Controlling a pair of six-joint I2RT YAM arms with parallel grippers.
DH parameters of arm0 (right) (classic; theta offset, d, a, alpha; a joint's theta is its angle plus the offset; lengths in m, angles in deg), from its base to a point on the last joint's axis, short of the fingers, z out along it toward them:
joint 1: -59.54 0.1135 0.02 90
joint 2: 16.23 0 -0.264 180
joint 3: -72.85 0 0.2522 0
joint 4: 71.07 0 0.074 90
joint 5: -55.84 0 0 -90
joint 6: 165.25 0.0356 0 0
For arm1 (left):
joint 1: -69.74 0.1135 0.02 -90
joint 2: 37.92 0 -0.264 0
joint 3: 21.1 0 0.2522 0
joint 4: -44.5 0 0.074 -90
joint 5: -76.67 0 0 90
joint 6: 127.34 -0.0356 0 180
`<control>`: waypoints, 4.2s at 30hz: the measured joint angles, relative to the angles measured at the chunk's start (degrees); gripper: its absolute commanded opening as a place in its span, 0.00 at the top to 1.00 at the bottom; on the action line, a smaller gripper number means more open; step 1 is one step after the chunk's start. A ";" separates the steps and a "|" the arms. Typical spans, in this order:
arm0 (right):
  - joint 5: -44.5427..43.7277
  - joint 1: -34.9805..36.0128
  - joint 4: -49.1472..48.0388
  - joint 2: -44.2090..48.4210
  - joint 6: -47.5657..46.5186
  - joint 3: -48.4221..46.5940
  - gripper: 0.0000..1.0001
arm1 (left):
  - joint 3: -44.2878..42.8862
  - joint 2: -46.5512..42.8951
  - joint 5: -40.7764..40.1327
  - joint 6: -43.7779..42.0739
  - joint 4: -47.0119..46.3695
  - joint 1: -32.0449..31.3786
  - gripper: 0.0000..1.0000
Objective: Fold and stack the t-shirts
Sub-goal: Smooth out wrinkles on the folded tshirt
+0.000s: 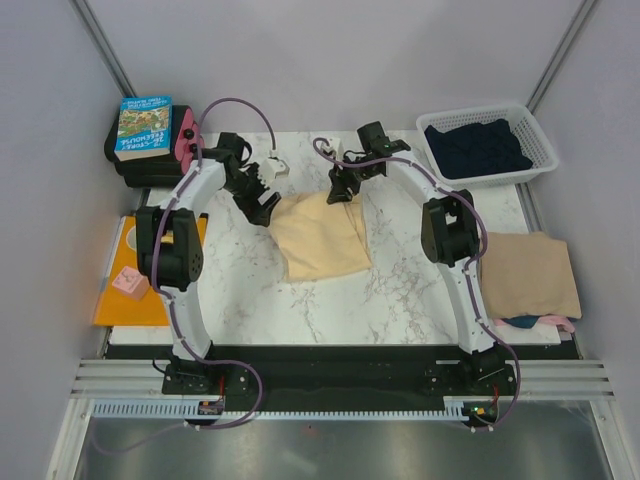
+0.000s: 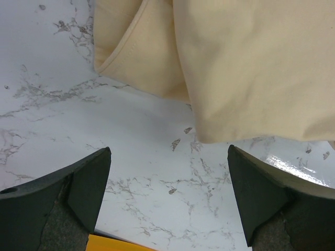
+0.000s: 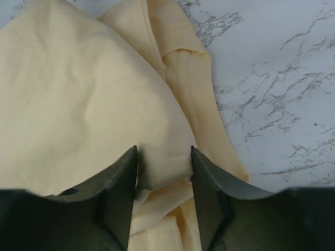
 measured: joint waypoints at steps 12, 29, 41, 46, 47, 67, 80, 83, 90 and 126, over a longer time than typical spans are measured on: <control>-3.37 0.09 0.00 -0.66 -1.84 -0.76 1.00 | -8.44 6.36 1.60 -0.85 4.50 0.00 0.00; -7.43 -0.07 -1.75 11.76 -4.68 7.65 1.00 | -10.05 7.43 3.04 -1.03 6.34 -0.02 0.00; -16.87 -0.44 -6.45 12.48 -6.88 17.97 1.00 | -11.26 7.72 3.26 -1.01 6.27 -0.44 0.00; -19.65 -0.48 -8.44 12.48 -6.84 19.47 1.00 | -11.30 7.72 4.11 -1.01 6.23 -0.50 0.00; -20.00 -0.48 -8.81 12.48 -6.82 19.47 1.00 | -11.30 7.72 4.28 -1.01 6.23 -0.55 0.00; -21.22 -0.50 -11.10 12.46 -6.21 19.47 1.00 | -20.72 16.31 11.52 2.05 1.75 -1.77 0.01; -21.44 -0.48 -11.78 12.46 -6.21 19.54 1.00 | -24.04 18.80 11.91 3.32 1.81 -2.08 0.98; -21.62 -0.48 -11.87 12.46 -6.21 19.52 1.00 | -24.30 20.31 11.74 3.54 1.64 -2.60 0.98; -21.77 -0.44 -11.91 12.46 -6.27 19.54 1.00 | -24.30 21.94 10.67 3.56 1.31 -3.41 0.98; -25.77 -0.15 -13.40 11.89 -10.16 23.32 0.22 | -15.17 18.73 -10.03 6.34 -22.62 -7.72 0.14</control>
